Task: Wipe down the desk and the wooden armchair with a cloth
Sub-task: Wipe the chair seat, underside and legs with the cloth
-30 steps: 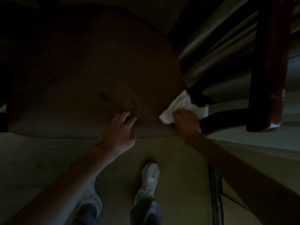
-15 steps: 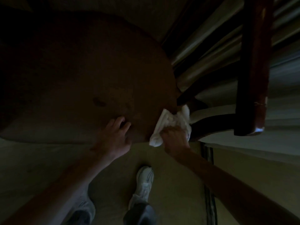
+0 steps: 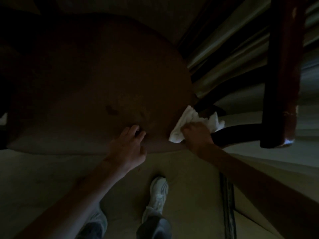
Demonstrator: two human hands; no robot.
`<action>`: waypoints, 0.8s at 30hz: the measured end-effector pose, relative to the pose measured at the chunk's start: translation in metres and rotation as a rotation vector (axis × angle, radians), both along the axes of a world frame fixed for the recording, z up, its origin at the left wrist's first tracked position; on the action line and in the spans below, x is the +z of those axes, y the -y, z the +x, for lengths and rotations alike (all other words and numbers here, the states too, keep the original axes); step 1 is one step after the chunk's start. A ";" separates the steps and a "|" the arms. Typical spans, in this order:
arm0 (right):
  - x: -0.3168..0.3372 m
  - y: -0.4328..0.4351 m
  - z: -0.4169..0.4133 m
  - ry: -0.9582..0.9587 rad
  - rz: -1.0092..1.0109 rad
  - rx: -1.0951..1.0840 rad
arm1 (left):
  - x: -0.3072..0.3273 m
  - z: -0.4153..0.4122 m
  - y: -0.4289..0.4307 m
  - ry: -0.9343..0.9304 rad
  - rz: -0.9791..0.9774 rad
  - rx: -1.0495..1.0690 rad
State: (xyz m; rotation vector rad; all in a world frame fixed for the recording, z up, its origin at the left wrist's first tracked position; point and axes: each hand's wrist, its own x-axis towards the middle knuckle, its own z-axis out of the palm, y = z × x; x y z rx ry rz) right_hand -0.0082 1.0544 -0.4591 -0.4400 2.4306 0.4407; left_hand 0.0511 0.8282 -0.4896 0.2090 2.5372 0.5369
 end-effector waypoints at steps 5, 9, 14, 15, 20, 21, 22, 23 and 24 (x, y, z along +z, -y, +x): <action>-0.016 0.003 -0.023 -0.208 -0.046 -0.337 | -0.001 -0.006 0.000 -0.025 0.014 -0.005; -0.007 0.015 0.050 -0.014 -0.042 -0.132 | 0.000 -0.002 0.001 0.002 0.027 0.027; -0.020 0.001 -0.005 -0.046 -0.020 -0.113 | 0.002 -0.007 -0.002 -0.026 0.011 -0.024; -0.021 -0.001 -0.011 -0.080 -0.030 -0.166 | 0.002 -0.008 -0.002 -0.040 0.009 -0.019; -0.030 0.001 -0.015 -0.255 -0.105 -0.440 | -0.007 -0.003 0.001 -0.087 0.006 -0.003; -0.031 0.002 -0.002 -0.260 -0.113 -0.446 | -0.008 -0.001 0.001 -0.081 0.012 0.011; -0.031 0.003 0.015 -0.259 -0.120 -0.412 | -0.009 0.000 0.001 -0.075 0.014 0.015; -0.026 0.007 0.035 -0.225 -0.115 -0.351 | -0.008 0.001 0.000 -0.069 0.025 0.015; -0.020 0.009 0.051 -0.173 -0.119 -0.278 | -0.006 0.002 -0.001 -0.059 0.032 0.019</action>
